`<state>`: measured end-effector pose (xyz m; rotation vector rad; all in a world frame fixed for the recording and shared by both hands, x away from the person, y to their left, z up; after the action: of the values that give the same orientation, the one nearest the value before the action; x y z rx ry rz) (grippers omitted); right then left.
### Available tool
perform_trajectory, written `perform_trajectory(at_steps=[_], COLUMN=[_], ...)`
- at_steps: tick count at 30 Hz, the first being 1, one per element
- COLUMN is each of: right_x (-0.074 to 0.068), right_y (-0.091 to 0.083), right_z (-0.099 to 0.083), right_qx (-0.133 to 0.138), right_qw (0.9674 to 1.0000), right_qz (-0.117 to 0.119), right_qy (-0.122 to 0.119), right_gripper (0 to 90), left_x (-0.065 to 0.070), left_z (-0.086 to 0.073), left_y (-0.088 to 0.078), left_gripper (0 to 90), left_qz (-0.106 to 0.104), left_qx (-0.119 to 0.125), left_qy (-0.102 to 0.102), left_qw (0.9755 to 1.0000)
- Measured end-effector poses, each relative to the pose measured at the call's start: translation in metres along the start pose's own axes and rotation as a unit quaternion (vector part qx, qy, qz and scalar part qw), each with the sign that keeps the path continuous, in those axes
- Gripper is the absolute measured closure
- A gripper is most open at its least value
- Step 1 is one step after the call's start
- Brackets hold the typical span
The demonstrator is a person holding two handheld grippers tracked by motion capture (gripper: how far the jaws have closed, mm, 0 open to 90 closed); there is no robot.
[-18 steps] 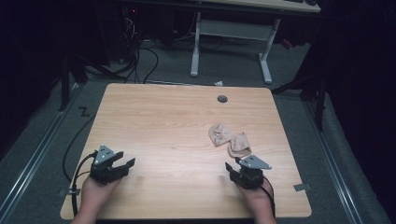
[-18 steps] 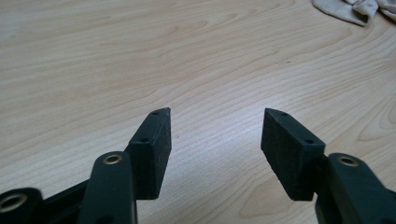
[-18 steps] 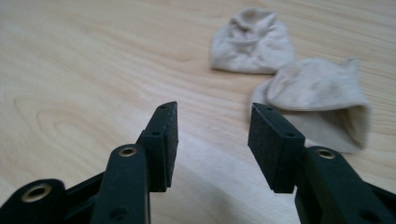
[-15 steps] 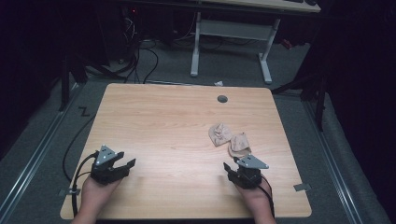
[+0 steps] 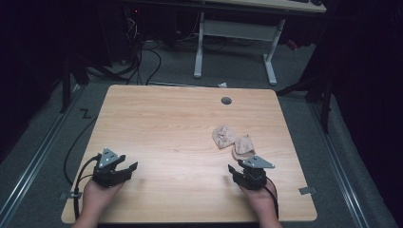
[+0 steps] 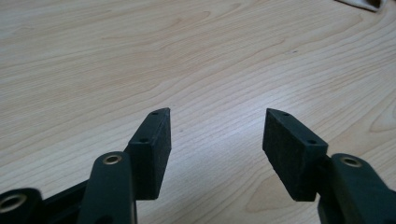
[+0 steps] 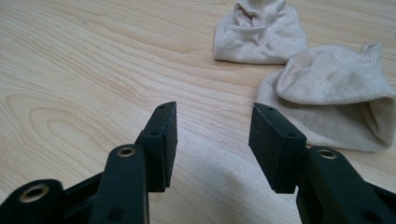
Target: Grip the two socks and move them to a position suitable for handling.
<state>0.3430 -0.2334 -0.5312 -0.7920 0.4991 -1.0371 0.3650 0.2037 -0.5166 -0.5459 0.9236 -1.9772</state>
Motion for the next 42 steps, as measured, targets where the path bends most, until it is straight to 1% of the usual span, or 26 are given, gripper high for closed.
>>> perform_trajectory(at_steps=[2,5,9,15,19,20,21,22,23,24,25,26,27,28,29,30,31,32,34,36,37,38,40,41,42], right_x=[0.000,0.000,-0.001,-0.001,0.000,0.001,0.002,0.002,0.004,0.005,0.005,0.009,0.010,0.010,0.014,0.014,0.018,0.020,0.023,0.028,0.031,0.033,0.034,0.036,0.039], right_y=[0.000,0.000,-0.001,-0.001,-0.003,-0.004,-0.005,-0.005,-0.006,-0.007,-0.007,-0.008,-0.008,-0.008,-0.008,-0.008,-0.008,-0.007,-0.007,-0.005,-0.004,-0.003,-0.002,-0.001,0.003], right_z=[0.001,0.001,0.000,0.000,0.001,0.002,0.002,0.002,0.002,0.002,0.002,0.003,0.003,0.003,0.005,0.005,0.007,0.009,0.010,0.014,0.019,0.022,0.025,0.029,0.036], right_qx=[-0.001,0.001,0.003,0.005,0.010,0.013,0.015,0.015,0.019,0.019,0.019,0.019,0.020,0.020,0.020,0.020,0.018,0.017,0.015,0.010,0.006,0.004,0.001,-0.001,-0.009], right_qw=[1.0000,1.0000,1.0000,1.0000,0.9999,0.9999,0.9998,0.9998,0.9998,0.9998,0.9998,0.9996,0.9996,0.9996,0.9993,0.9993,0.9991,0.9988,0.9987,0.9983,0.9980,0.9977,0.9975,0.9973,0.9970], right_qz=[0.000,0.001,-0.003,-0.002,-0.003,-0.006,-0.007,-0.007,-0.007,-0.010,-0.010,-0.020,-0.019,-0.019,-0.031,-0.031,-0.039,-0.047,-0.048,-0.056,-0.062,-0.068,-0.071,-0.073,-0.077], right_qy=[0.001,0.003,-0.002,-0.007,-0.011,-0.010,-0.010,-0.010,-0.005,-0.004,-0.004,-0.006,-0.003,-0.003,-0.005,-0.005,-0.002,0.000,0.003,0.011,0.011,0.004,0.005,0.004,0.004], right_gripper=[51.9,51.2,51.6,52.6,53.3,53.5,53.7,53.7,54.0,53.9,53.9,53.8,53.8,53.8,53.7,53.7,52.7,52.2,51.6,50.8,50.5,50.4,50.2,50.0,50.0], left_x=[-0.002,-0.003,-0.004,-0.004,-0.002,0.002,0.004,0.004,0.009,0.010,0.010,0.011,0.012,0.012,0.011,0.011,0.011,0.010,0.009,0.007,0.004,0.003,0.002,0.002,0.002], left_z=[-0.001,-0.002,-0.003,-0.004,-0.005,-0.006,-0.008,-0.008,-0.012,-0.014,-0.014,-0.016,-0.017,-0.017,-0.016,-0.016,-0.016,-0.016,-0.016,-0.017,-0.016,-0.017,-0.017,-0.017,-0.018], left_y=[-0.002,-0.002,-0.002,-0.002,-0.004,-0.008,-0.011,-0.011,-0.014,-0.016,-0.016,-0.017,-0.017,-0.017,-0.016,-0.016,-0.016,-0.014,-0.013,-0.012,-0.012,-0.011,-0.011,-0.010,-0.008], left_gripper=[42.3,41.3,40.4,39.5,39.3,38.7,38.2,38.0,37.5,37.2,37.2,37.1,37.0,36.6,36.3,36.0,35.8,35.5,35.2,34.7,34.7,34.7,34.7,34.7,34.8], left_qz=[-0.001,0.000,-0.006,-0.010,-0.019,-0.024,-0.027,-0.027,-0.023,-0.023,-0.023,-0.027,-0.036,-0.036,-0.039,-0.039,-0.038,-0.038,-0.039,-0.036,-0.038,-0.037,-0.038,-0.037,-0.038], left_qx=[0.001,-0.001,0.000,-0.003,-0.006,-0.009,-0.009,-0.009,-0.014,-0.014,-0.014,-0.015,-0.013,-0.013,-0.009,-0.009,-0.007,-0.010,-0.011,-0.014,-0.012,-0.012,-0.013,-0.014,-0.017], left_qy=[-0.003,-0.003,-0.003,-0.004,-0.004,-0.004,0.001,0.001,0.015,0.019,0.019,0.020,0.014,0.014,0.011,0.011,0.010,0.011,0.012,0.014,0.010,0.011,0.010,0.011,0.011], left_qw=[1.0000,1.0000,1.0000,0.9999,0.9998,0.9997,0.9996,0.9996,0.9995,0.9994,0.9994,0.9993,0.9992,0.9992,0.9991,0.9991,0.9992,0.9992,0.9991,0.9992,0.9992,0.9992,0.9992,0.9991,0.9991])
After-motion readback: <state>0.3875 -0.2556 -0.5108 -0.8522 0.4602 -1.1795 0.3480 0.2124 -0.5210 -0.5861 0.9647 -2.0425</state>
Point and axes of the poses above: each handheld gripper's, and its own axes: y roughly forward along the jaws, z roughly out of its top, x roughly to its right, the point moved 3 cm from there along y, roughly forward along the jaws, and after that the axes turned 14 degrees about -x, right-handed, at the moved point
